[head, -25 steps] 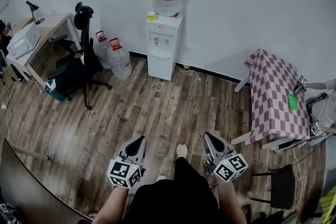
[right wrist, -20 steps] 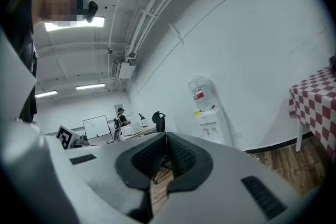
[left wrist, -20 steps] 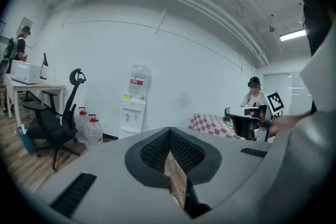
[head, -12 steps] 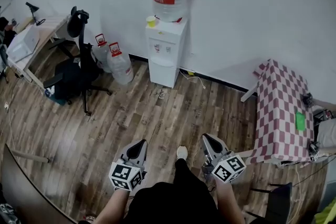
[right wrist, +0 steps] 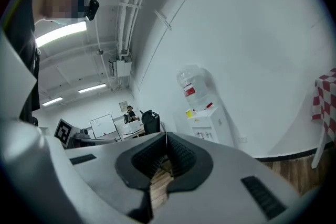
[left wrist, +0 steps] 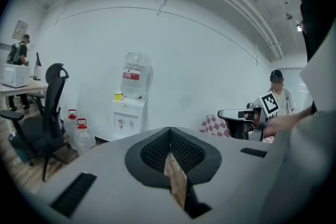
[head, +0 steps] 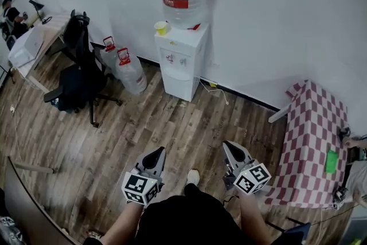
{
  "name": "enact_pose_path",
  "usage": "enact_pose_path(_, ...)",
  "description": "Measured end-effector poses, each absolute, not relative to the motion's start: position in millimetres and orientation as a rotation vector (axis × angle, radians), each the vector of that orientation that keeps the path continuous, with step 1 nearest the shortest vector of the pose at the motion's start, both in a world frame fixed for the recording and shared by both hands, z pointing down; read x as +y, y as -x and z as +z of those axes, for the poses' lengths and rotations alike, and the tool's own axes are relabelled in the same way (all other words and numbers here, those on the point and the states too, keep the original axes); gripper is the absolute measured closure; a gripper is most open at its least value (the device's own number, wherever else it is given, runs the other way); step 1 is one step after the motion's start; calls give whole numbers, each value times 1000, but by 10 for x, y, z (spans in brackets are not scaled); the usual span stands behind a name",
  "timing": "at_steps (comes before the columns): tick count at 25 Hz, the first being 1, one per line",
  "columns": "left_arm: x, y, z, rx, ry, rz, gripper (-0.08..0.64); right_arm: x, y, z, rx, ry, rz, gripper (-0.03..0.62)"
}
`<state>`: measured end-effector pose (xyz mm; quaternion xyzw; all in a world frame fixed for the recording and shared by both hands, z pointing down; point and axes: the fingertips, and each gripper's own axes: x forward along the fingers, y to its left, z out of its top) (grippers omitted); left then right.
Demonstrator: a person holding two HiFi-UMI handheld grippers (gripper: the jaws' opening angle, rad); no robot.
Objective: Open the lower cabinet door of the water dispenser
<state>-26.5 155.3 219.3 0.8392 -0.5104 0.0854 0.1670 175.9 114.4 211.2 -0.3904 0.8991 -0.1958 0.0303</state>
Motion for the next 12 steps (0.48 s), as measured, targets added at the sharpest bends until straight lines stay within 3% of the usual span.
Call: enact_pose_path(12, 618, -20, 2223, -1517, -2326, 309, 546, 130, -2000, 2283, 2771, 1084, -729, 569)
